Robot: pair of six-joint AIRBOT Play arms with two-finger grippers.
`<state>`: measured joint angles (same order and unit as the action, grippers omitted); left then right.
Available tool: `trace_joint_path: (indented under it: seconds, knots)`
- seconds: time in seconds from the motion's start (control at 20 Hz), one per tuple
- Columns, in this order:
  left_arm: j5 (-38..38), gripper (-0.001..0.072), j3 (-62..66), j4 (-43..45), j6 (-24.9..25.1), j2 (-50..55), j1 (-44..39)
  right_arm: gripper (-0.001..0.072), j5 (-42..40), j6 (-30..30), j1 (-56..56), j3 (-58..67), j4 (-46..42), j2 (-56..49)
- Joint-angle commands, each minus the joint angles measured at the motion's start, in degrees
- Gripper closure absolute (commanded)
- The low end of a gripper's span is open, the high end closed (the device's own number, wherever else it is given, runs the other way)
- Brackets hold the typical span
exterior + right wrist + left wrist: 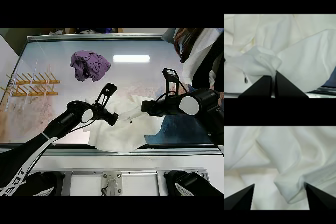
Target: Fold the clothes and pants, and hang the long-sleeved shirts on hangers.
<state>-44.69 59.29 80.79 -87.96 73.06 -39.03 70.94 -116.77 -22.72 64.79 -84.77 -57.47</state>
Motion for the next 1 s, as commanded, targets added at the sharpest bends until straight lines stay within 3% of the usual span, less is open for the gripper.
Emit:
trace_joint_path:
  seconds: [0.0,0.15,0.7,0.75,0.8,0.85,0.9,0.95]
  knots:
    - [-1.2,0.0019,-2.8,-2.8,1.8,-3.2,0.8,0.0691,0.0,0.0,0.0,0.0,0.0,0.0]
    - [-0.4,0.0019,-4.8,-9.0,5.5,-3.7,1.5,0.0692,0.0,0.0,0.0,0.0,0.0,0.0]
    - [2.5,0.0020,1.7,-8.8,2.8,3.6,1.5,0.0691,1.5,0.0,0.0,0.0,0.0,0.0]
    - [2.1,0.0097,1.1,-8.8,2.8,3.6,1.6,0.0691,1.5,0.0,0.0,0.0,0.0,0.0]
    - [1.6,0.0290,0.3,-8.8,2.5,3.6,1.7,0.0691,1.5,0.0,0.0,0.0,0.0,0.0]
    - [1.6,0.0426,-0.3,-8.8,2.1,3.6,2.0,0.0691,1.5,0.0,0.0,0.0,0.0,0.0]
    - [1.7,0.0636,-0.9,-8.8,1.4,3.6,2.3,0.0691,1.5,0.1,0.0,0.0,-0.1,0.0]
    - [1.5,0.0684,-0.8,-8.8,0.9,3.6,2.9,0.0692,1.3,1.5,0.0,0.1,-0.8,0.0]
